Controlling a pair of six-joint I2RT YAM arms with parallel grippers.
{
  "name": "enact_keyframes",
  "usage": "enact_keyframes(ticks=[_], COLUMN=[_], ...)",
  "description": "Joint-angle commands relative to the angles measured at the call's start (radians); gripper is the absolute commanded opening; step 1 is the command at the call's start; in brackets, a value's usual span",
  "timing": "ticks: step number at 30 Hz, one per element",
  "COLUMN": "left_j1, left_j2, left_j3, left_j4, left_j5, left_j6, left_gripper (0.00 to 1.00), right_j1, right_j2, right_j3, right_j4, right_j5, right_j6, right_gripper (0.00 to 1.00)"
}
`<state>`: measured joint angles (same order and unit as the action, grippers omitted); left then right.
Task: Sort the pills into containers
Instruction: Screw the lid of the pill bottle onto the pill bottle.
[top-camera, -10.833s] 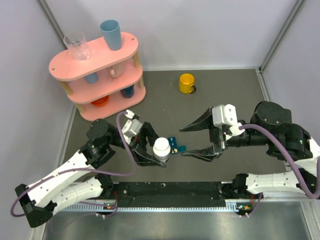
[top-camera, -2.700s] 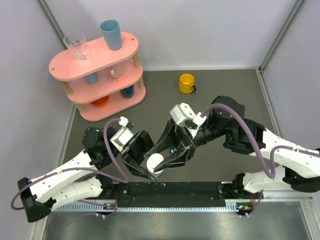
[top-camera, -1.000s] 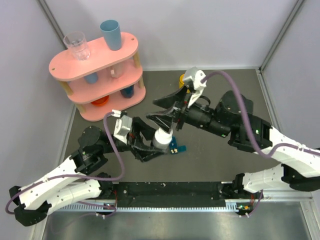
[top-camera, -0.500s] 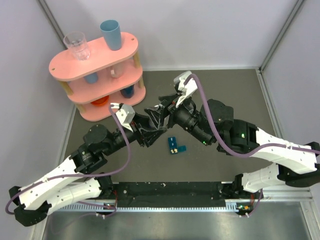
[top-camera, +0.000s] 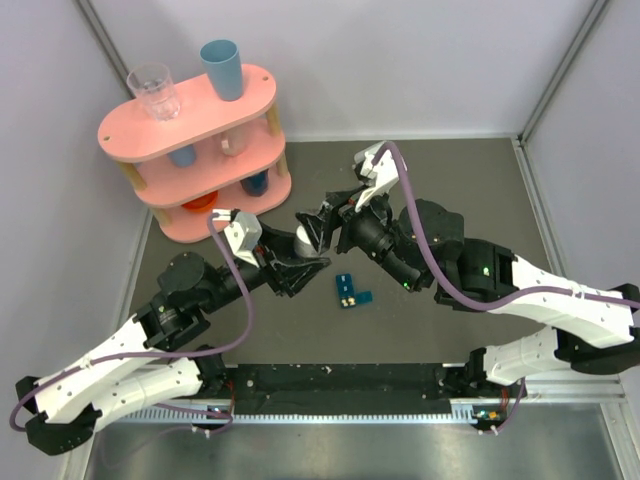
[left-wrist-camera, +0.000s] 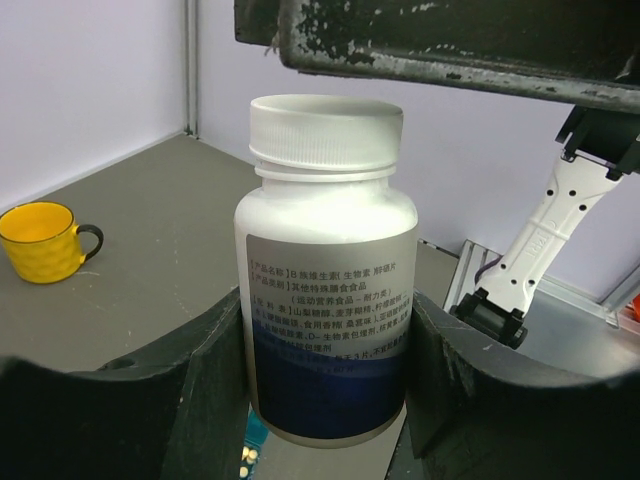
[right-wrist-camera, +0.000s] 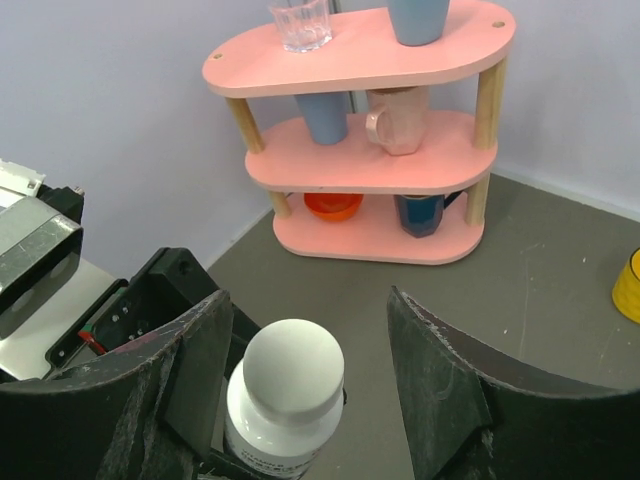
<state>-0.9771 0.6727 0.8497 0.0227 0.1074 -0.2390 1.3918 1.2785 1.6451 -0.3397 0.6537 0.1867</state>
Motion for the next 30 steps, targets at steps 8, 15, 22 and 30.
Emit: enact_keyframes(ticks=[8,15,22,30], left_j1=[0.0,0.0,0.0,0.0], left_j2=[-0.013,-0.01,-0.015,-0.018], left_j3=[-0.001,0.002,0.0,-0.003], left_j4=[0.068,0.065,0.063,0.062], left_j5=[-0.008,-0.014,-0.02,-0.02], left_j6=[0.018,0.023,0.026,0.026], left_gripper=[0.0,0.0,0.0,0.0], right_j1=[-0.007,-0.007,-0.007,-0.008], right_j2=[-0.015,-0.015,-0.014,-0.013], right_j3=[0.033,0.024,0.016,0.01], right_j4=[-0.036,-0.053,-0.058,-0.061], right_j5=[-0.019,-0.025,-0.034,-0.049], right_j6=[0.071,0.086,0.096,0.102], right_gripper=[0.62,0.58,0.52,0.5])
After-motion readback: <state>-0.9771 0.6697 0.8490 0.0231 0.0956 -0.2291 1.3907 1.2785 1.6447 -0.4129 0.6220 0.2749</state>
